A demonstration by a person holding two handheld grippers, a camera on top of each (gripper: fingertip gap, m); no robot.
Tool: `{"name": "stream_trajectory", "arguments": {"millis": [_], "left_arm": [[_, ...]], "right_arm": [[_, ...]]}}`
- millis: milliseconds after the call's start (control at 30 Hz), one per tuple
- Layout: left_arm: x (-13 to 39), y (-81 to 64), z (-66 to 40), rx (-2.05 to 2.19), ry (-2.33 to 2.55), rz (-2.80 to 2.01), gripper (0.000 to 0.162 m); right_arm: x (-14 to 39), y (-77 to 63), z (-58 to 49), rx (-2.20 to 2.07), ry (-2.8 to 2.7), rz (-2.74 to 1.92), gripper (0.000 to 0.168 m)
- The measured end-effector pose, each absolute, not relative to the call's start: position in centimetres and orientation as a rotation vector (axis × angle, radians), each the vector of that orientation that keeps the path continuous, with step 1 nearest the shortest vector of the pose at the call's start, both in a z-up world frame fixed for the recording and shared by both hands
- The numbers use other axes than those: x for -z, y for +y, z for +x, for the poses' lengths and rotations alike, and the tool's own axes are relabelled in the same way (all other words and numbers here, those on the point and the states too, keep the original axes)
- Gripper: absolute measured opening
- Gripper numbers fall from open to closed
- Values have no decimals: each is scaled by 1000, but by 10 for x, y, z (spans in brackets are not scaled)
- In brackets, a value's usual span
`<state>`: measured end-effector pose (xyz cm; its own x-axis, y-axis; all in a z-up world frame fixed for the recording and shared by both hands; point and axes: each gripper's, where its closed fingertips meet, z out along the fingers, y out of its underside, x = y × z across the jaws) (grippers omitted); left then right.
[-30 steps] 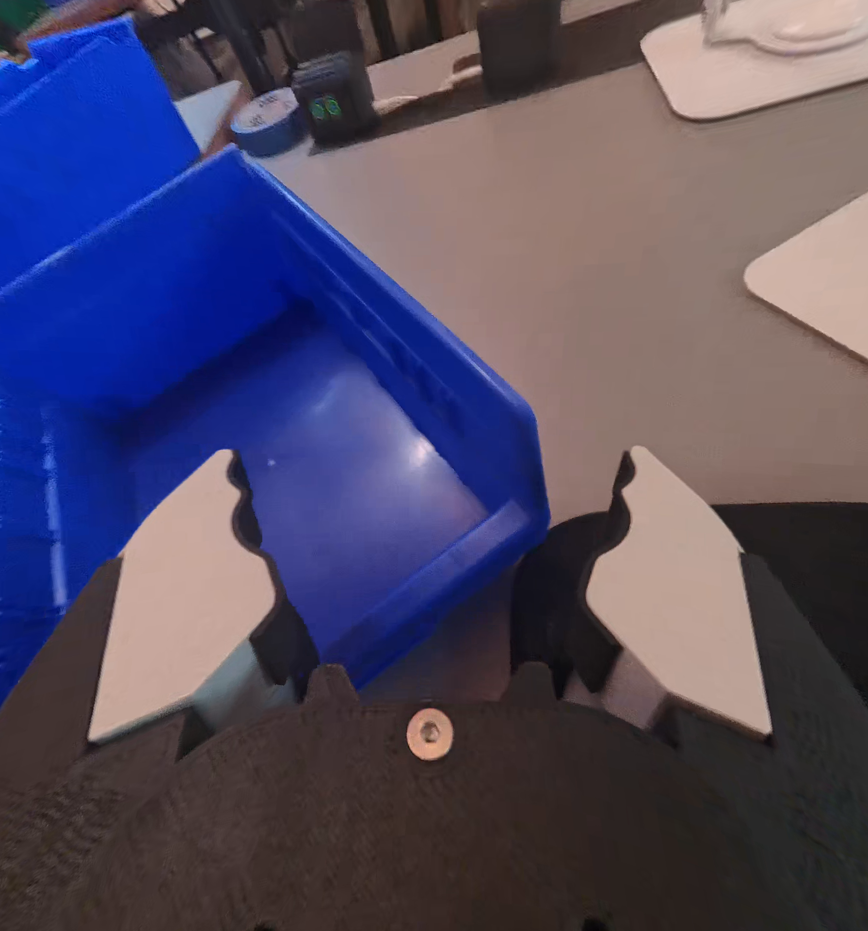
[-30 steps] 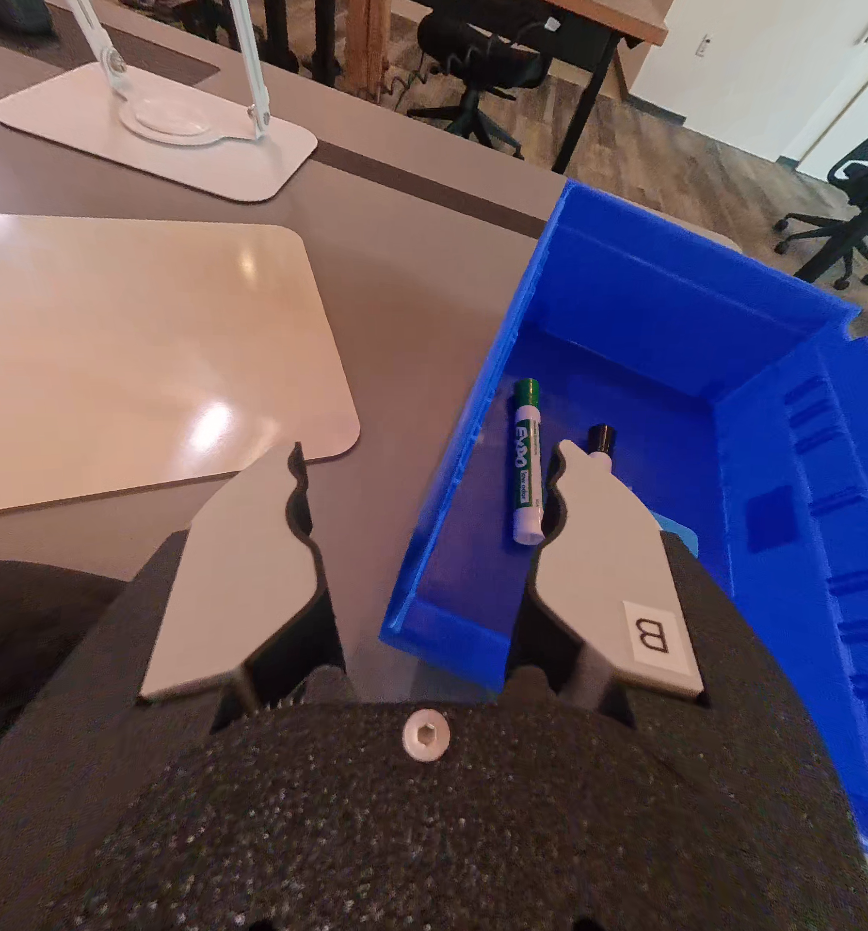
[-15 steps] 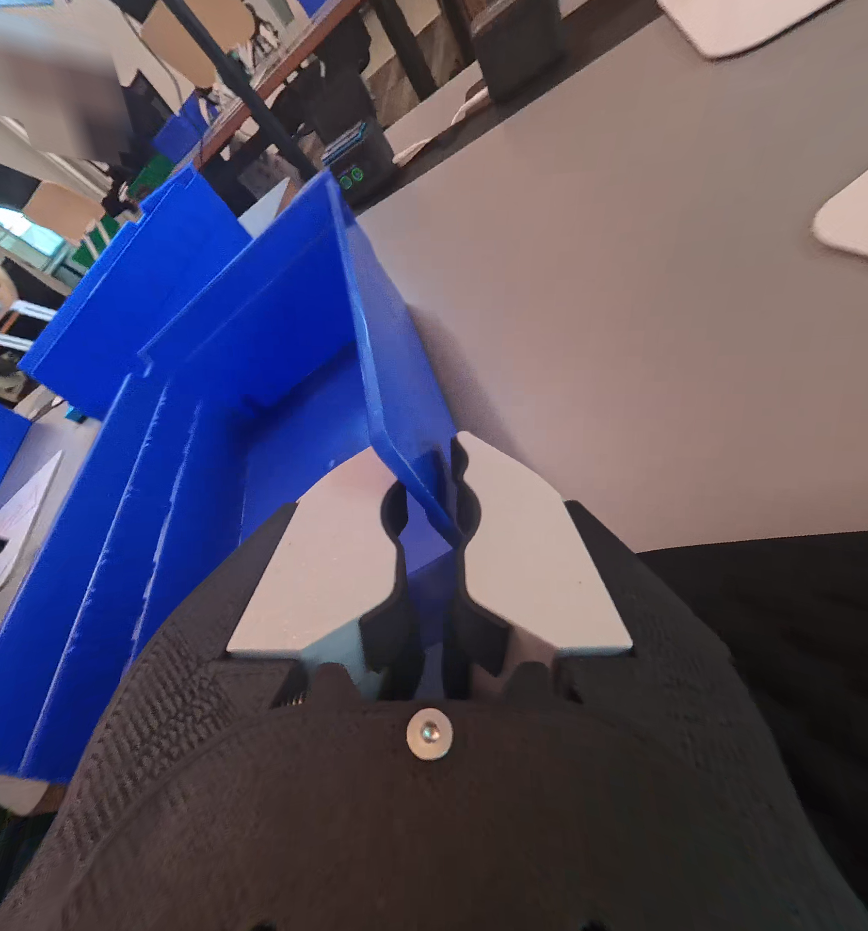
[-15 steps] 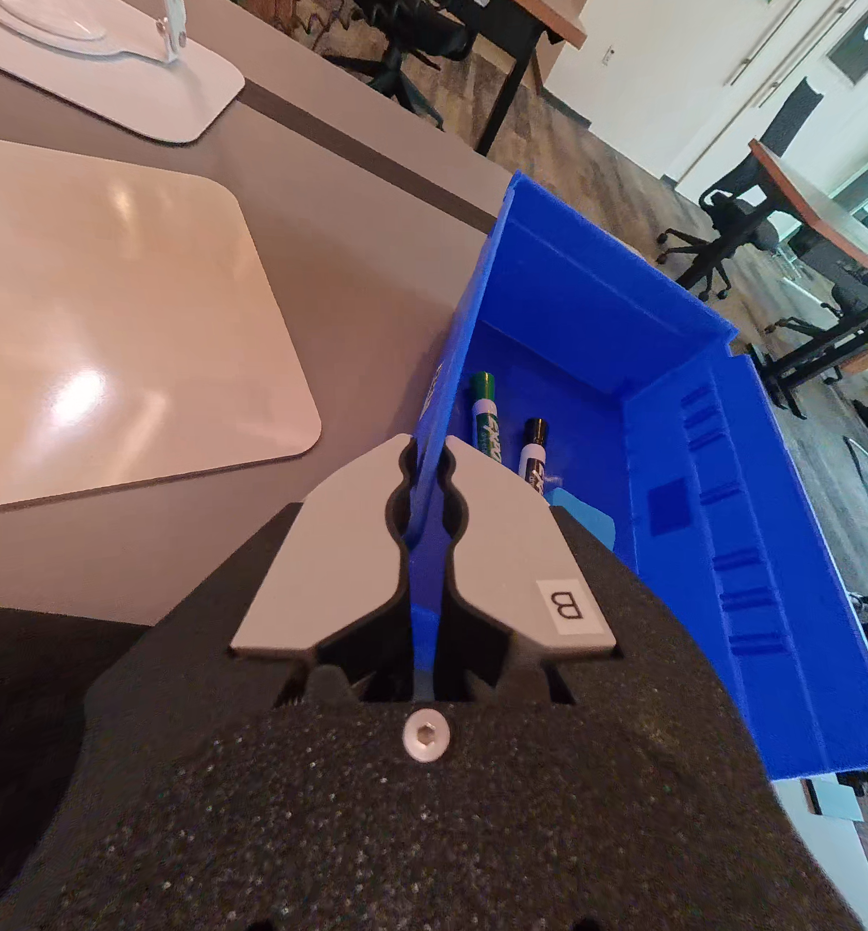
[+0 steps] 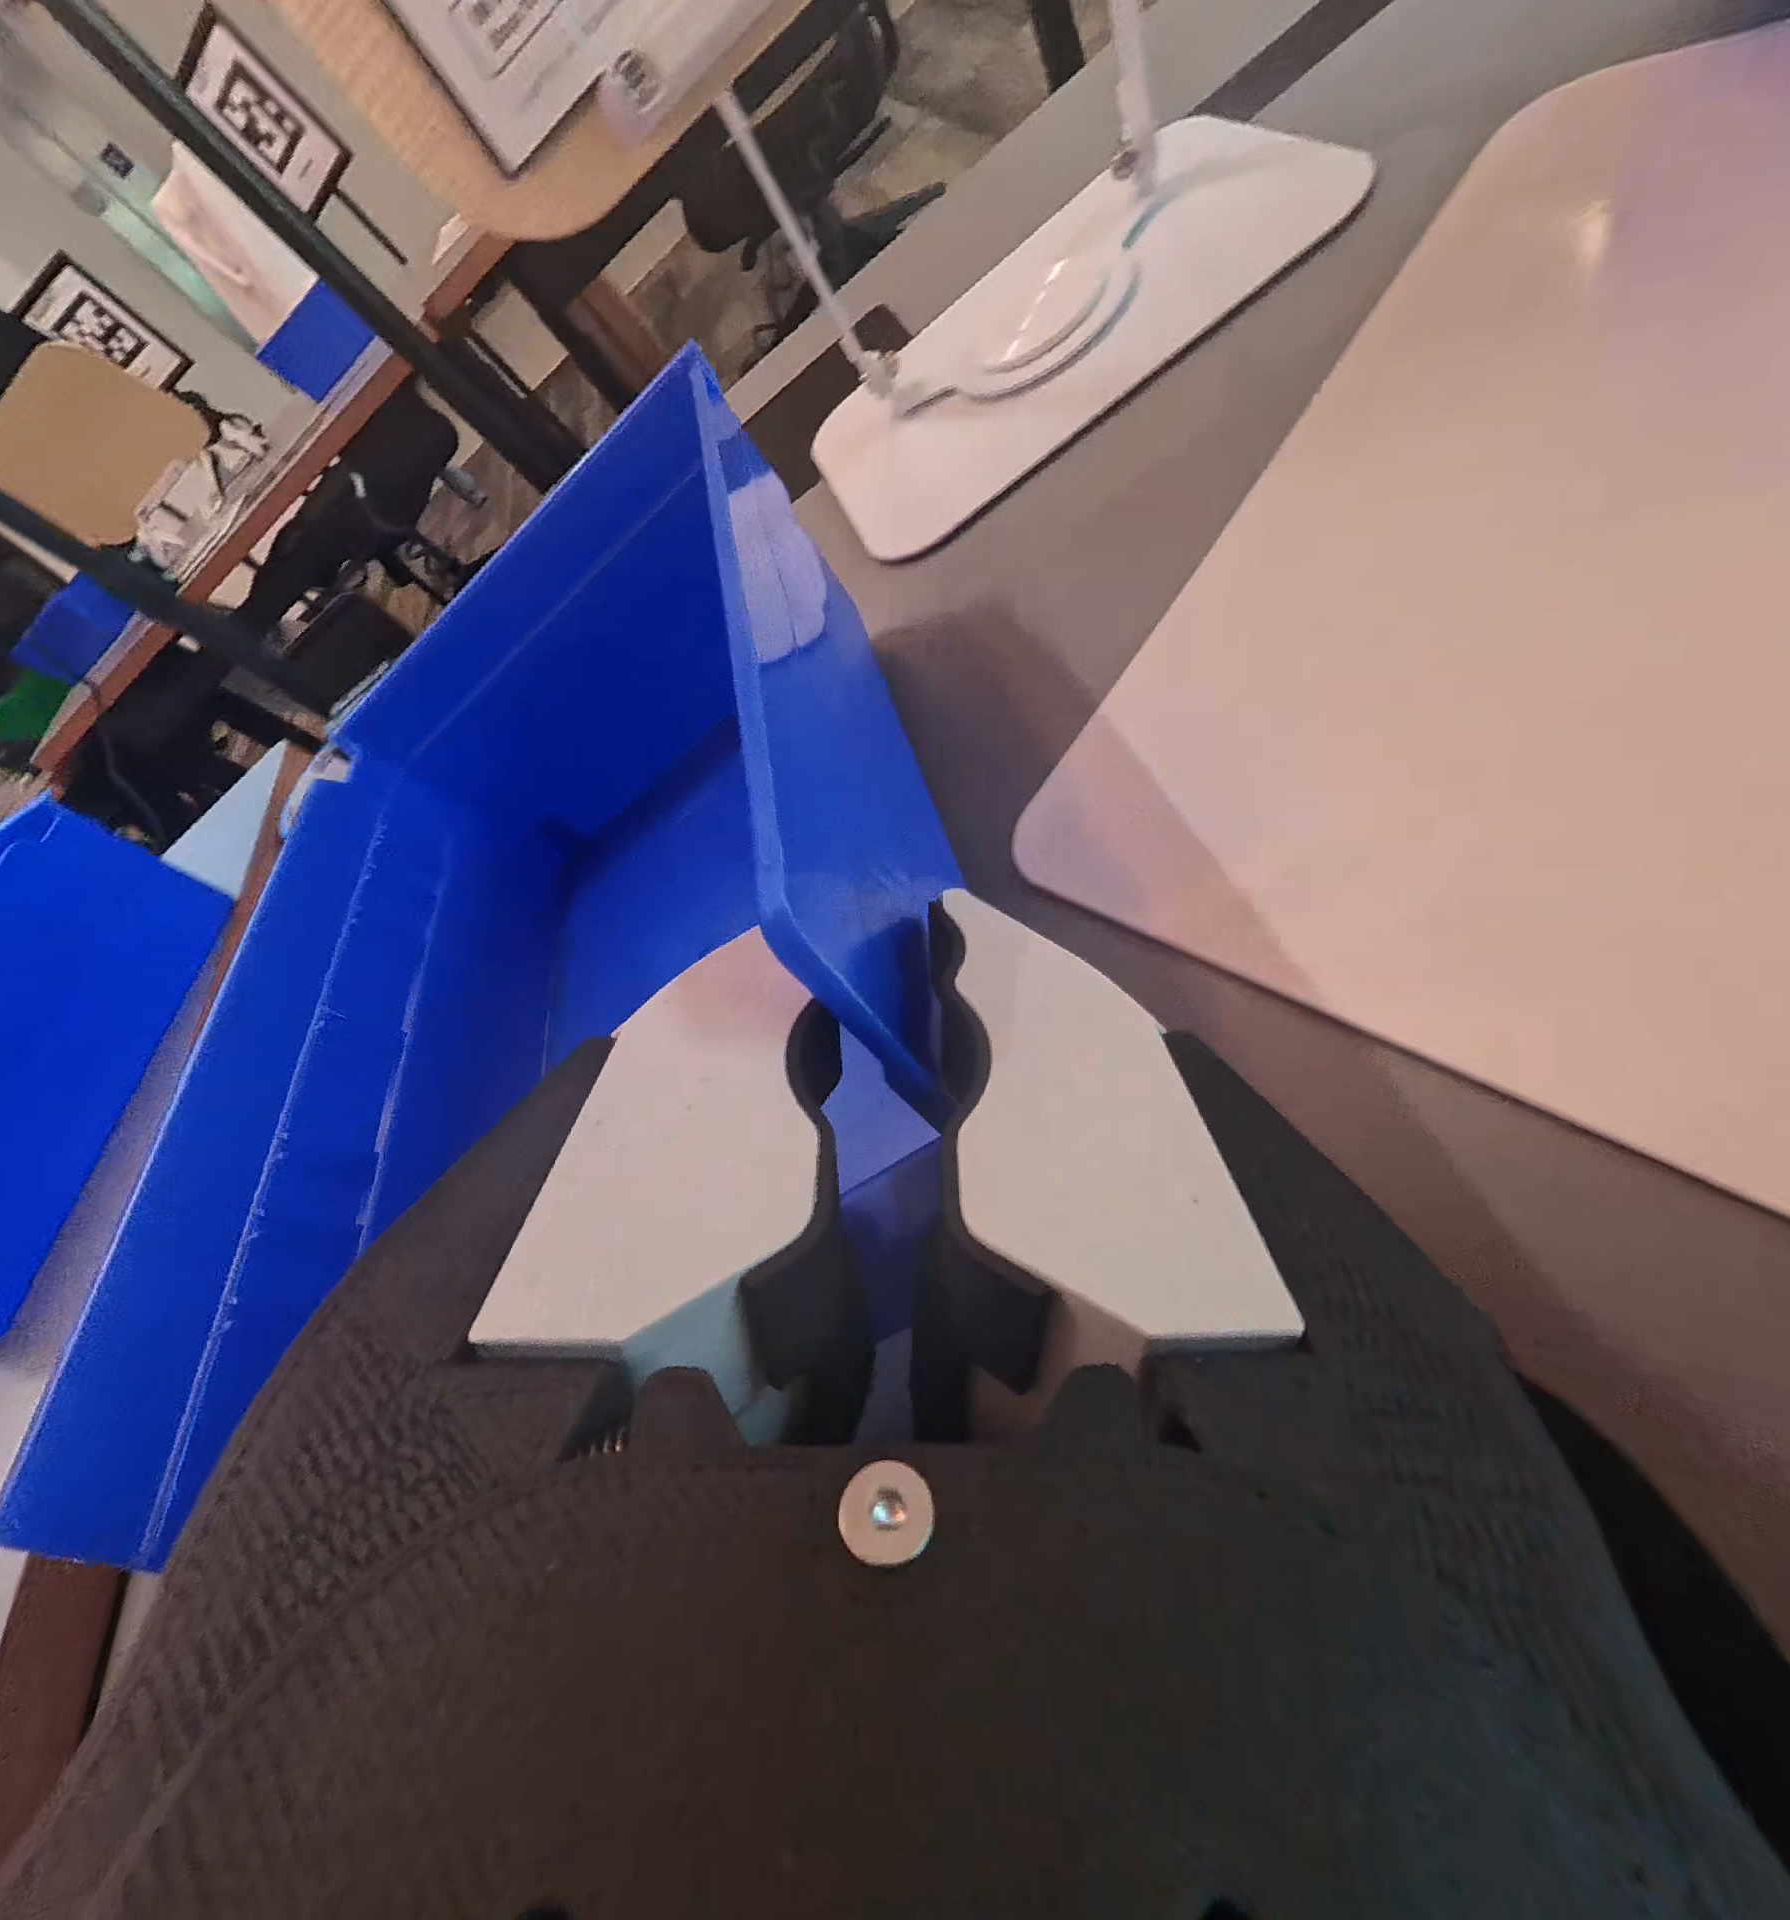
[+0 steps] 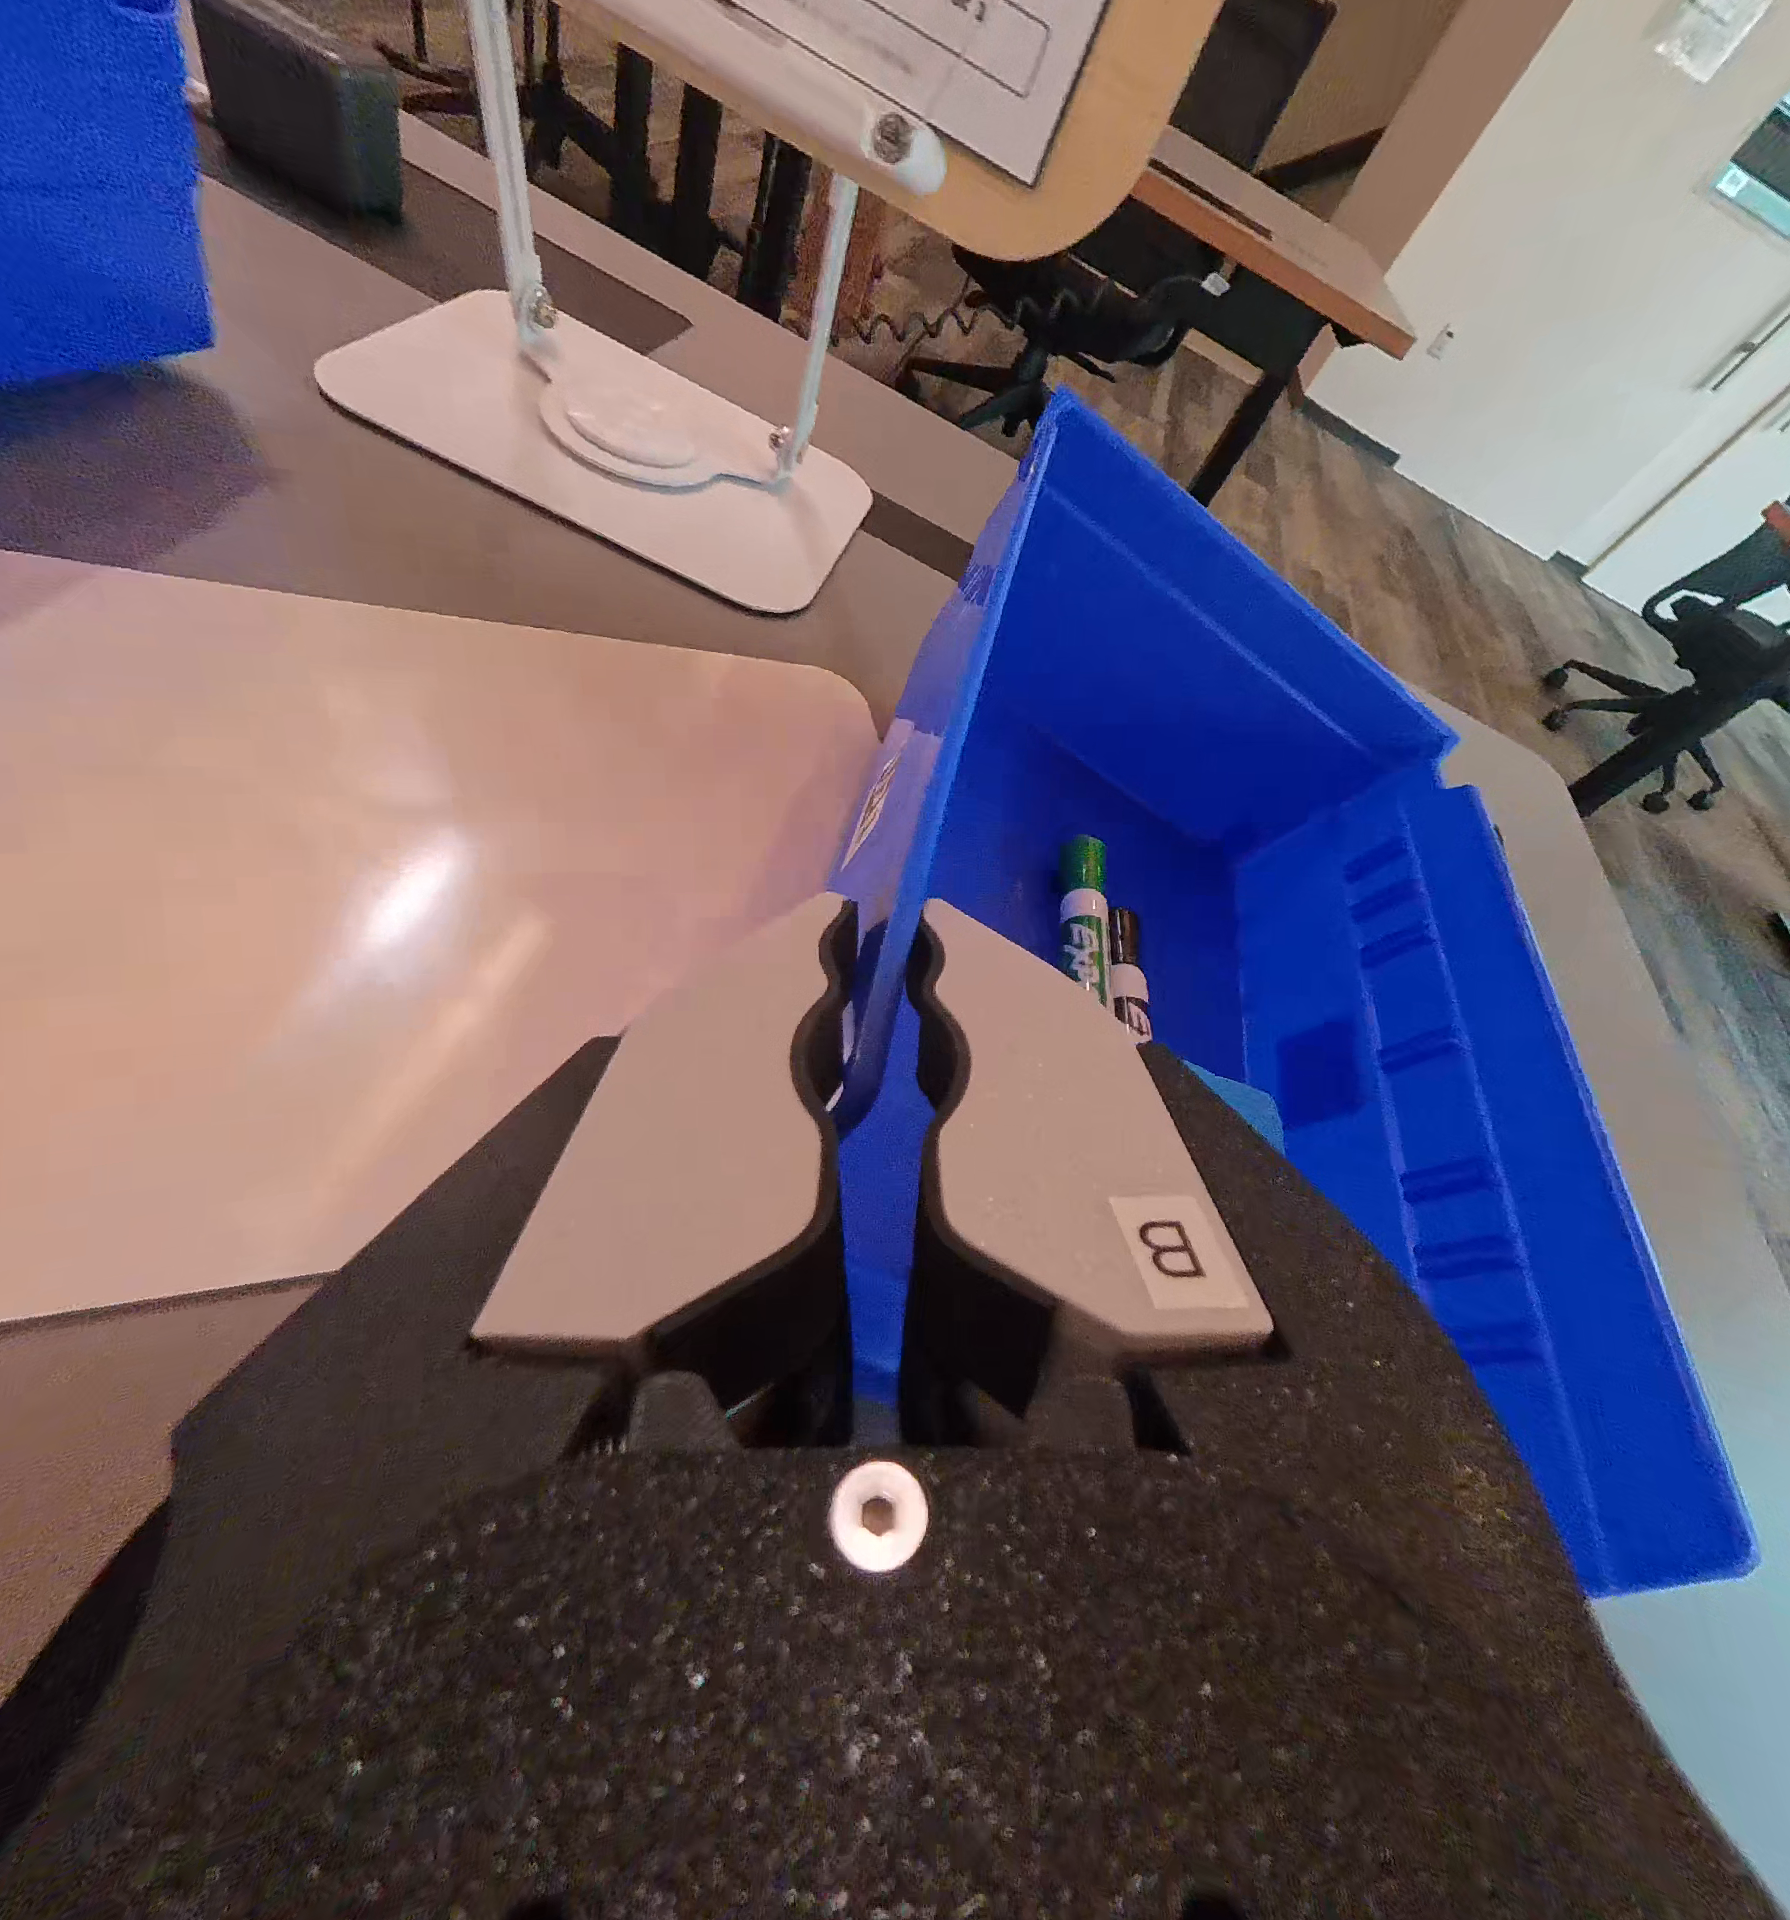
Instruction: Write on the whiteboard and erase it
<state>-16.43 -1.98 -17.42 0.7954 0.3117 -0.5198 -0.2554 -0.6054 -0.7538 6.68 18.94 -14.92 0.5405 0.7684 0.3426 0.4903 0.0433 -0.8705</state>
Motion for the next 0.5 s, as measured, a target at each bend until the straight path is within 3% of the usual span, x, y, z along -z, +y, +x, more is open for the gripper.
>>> {"name": "stream_trajectory", "arguments": {"millis": [500], "left_arm": [[196,34,-109,-682,101,-2121,16]], "right_arm": [[167,129,-12,-292,-1258,-1515,9]]}}
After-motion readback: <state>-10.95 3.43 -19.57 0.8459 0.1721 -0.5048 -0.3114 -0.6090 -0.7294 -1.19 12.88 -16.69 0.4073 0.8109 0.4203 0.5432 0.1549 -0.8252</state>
